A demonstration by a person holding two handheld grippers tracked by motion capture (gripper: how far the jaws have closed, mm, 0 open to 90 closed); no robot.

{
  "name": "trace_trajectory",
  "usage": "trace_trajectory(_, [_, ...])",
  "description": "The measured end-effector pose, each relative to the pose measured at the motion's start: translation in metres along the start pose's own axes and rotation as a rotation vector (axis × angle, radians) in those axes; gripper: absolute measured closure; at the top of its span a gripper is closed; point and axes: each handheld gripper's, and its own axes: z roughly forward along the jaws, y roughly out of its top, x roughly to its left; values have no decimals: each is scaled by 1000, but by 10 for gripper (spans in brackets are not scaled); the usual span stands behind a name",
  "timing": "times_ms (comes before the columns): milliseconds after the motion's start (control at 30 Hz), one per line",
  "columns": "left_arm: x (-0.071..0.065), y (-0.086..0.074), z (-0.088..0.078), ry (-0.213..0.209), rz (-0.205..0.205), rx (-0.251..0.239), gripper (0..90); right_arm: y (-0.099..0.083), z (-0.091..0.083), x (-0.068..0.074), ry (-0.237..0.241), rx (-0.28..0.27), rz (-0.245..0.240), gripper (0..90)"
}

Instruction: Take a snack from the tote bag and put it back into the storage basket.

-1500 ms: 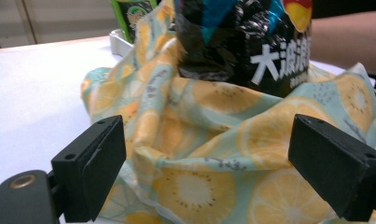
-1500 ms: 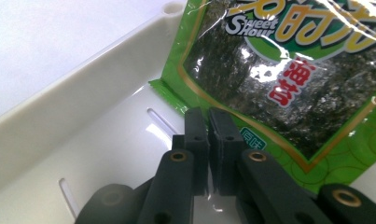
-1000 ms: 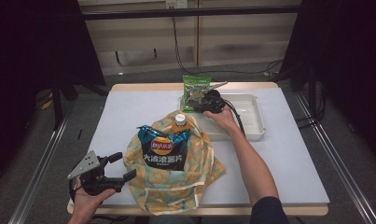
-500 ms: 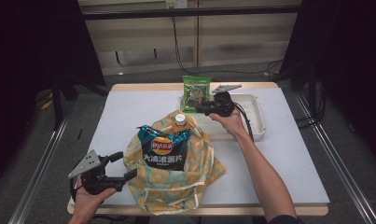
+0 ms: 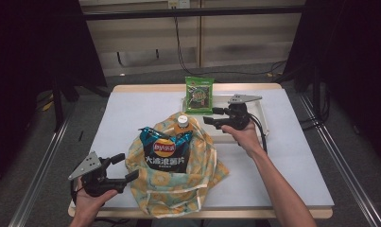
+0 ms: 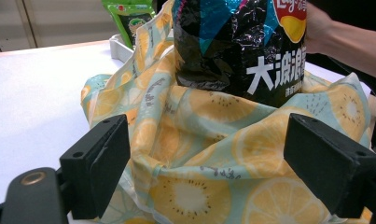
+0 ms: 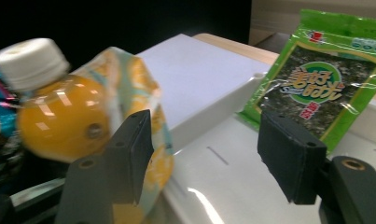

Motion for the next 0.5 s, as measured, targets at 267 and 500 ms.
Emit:
trace_trajectory(267, [-1,5,0,-1,6,-4,162,0,-25,26,43,-38,-6,308])
trace_trajectory(500, [-6,17,5,-8,28,3,206,3,-48,56,87,-49,-38,324])
